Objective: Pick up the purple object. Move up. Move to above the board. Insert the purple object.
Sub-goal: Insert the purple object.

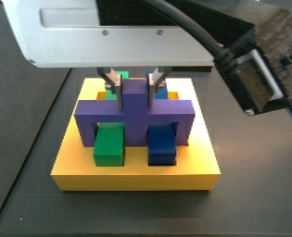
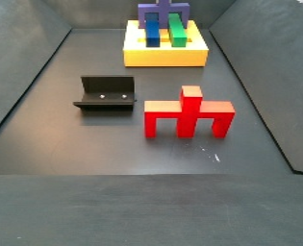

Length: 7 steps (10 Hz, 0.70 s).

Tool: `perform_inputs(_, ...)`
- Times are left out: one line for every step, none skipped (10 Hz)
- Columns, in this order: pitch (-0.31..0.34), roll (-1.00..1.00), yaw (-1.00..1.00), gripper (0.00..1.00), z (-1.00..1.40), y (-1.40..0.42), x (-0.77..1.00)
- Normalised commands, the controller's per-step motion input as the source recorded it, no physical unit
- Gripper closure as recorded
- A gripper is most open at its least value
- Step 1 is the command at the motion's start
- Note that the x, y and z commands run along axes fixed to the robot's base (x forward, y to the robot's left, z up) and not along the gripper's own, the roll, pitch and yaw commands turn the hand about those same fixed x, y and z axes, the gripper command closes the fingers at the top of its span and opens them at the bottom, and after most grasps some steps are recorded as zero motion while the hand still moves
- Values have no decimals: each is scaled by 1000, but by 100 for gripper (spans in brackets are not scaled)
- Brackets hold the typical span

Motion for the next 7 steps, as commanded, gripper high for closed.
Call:
perform_inputs(33, 177, 66, 100, -414, -14, -9)
perform_inputs(37, 214, 0, 100, -600, -129, -77)
perform_inputs(4, 196, 0, 100, -720, -220, -83)
perform_inputs(0, 307, 57, 100, -669, -323, -189)
perform_inputs(0, 281, 106, 100, -714, -180, -46)
perform_inputs(0, 227, 14, 100, -780, 0, 166)
perform_inputs(20, 181, 0, 100, -763, 49, 366)
